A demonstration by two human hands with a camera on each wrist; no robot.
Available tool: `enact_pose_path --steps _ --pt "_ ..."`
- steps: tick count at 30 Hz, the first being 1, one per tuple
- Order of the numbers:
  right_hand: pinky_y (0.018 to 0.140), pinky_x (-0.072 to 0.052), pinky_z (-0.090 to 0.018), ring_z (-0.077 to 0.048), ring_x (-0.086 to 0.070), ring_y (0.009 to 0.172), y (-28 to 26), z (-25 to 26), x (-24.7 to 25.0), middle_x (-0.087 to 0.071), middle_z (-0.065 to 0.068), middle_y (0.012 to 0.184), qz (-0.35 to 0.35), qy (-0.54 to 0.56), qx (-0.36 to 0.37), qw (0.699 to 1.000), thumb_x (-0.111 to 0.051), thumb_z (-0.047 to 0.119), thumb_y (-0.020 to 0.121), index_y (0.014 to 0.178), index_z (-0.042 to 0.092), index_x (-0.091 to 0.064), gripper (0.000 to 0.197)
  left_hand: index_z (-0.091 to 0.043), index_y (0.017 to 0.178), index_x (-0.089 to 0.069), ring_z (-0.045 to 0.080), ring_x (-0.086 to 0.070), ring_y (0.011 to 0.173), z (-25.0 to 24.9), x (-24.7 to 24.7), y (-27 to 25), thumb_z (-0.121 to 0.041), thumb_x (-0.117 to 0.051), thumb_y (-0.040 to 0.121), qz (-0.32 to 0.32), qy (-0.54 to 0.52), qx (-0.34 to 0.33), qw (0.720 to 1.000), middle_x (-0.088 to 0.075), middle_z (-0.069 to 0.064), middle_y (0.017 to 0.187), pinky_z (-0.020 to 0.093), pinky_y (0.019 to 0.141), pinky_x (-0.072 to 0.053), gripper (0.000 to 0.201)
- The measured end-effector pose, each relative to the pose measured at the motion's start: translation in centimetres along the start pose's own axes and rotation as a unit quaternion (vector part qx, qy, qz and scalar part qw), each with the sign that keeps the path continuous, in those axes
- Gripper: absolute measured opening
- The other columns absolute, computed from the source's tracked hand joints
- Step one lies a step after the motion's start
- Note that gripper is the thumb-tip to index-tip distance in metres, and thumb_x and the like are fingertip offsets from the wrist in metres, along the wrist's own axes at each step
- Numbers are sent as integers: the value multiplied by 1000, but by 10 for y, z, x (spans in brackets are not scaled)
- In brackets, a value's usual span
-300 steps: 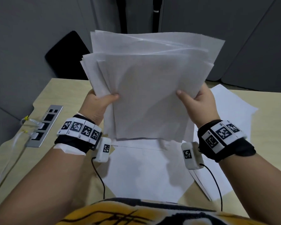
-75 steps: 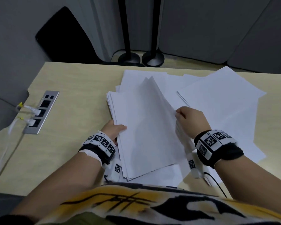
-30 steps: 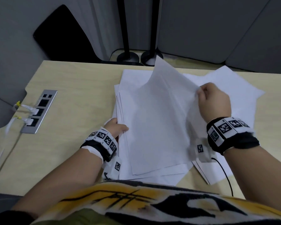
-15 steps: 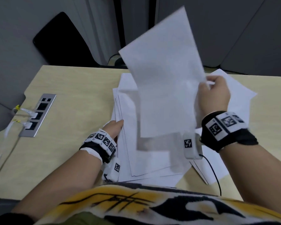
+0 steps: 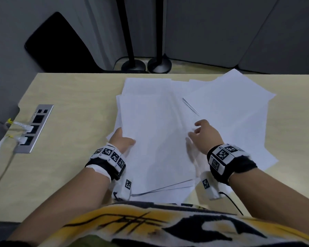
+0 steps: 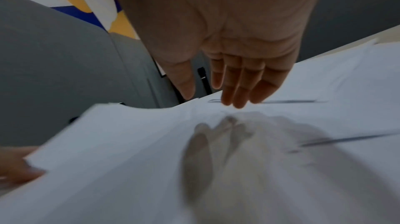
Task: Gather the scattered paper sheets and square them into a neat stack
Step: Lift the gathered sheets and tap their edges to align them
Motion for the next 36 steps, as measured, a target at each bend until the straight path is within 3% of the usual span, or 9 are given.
enact_pose_path --steps 2,6,9,13,16,21,30,33,36 --pt "85 -46 -34 -30 -56 112 10 -23 23 -55 -10 127 -45 -40 -32 998 -60 29 87 129 14 -46 46 -17 112 -47 27 -59 104 -7 1 2 -6 -62 83 -14 -21 -20 999 -60 4 109 41 97 -48 34" --pt "91 -45 -42 -34 -49 119 25 -63 56 -47 -14 133 -55 -158 -66 984 -69 42 80 133 13 -43 66 -22 114 -50 30 -61 107 -11 1 5 -11 -64 67 -22 -73 -38 996 -65 5 113 49 99 -48 50" --pt "91 -47 -43 -32 -50 116 35 -78 54 -48 -11 127 1 -249 -40 968 -69 59 72 130 13 -43 79 -14 129 -45 27 -57 108 -15 -5 -3 -4 -62 82 -33 -31 -21 999 -59 8 122 41 101 -44 51" --pt "96 -44 -43 -30 -44 124 46 -77 45 -43 -10 130 14 -287 10 958 -65 66 70 129 11 -42 84 -6 131 -38 27 -49 104 -14 -13 -9 -5 -56 89 -54 72 29 996 -51 11 120 32 85 -38 46" --pt "93 -45 -45 -32 -42 125 53 -71 44 -42 -13 131 18 -280 21 960 -63 59 76 129 10 -40 75 -8 113 -38 25 -45 96 -11 -15 -11 -5 -55 89 -65 114 54 990 -48 9 103 33 79 -36 30" --pt "70 -39 -36 -34 -52 107 63 -59 50 -49 -15 117 44 -313 44 948 -54 41 90 122 11 -39 47 -2 118 -38 26 -45 93 -8 -20 -14 -7 -56 89 -78 167 84 979 -46 10 102 34 77 -37 35" --pt "65 -40 -34 -30 -57 96 71 -54 68 -52 -12 105 74 -395 101 910 -50 9 88 116 8 -46 28 -4 109 -38 26 -46 87 -6 -23 -7 -5 -54 89 -104 185 110 971 -46 12 101 34 76 -39 26" --pt "65 -40 -33 -31 -55 80 80 -51 85 -57 -11 92 48 -322 114 939 -45 6 89 110 6 -55 24 -5 103 -36 26 -45 87 -6 -23 -8 -5 -55 89 -107 179 118 971 -46 12 101 35 76 -38 23" --pt "82 -42 -34 -34 -58 104 71 -31 99 -59 -17 120 -21 -156 182 971 -43 1 87 131 16 -53 47 -1 118 -39 32 -51 97 -3 -22 -4 -9 -58 88 -90 170 128 973 -50 17 112 38 80 -41 36"
Point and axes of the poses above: each hand's wrist, its own y-axis towards the middle knuckle, its own x-axis out of the back of the hand, z = x × y, the point moved 7 cm from there along y, towards the middle knuckle
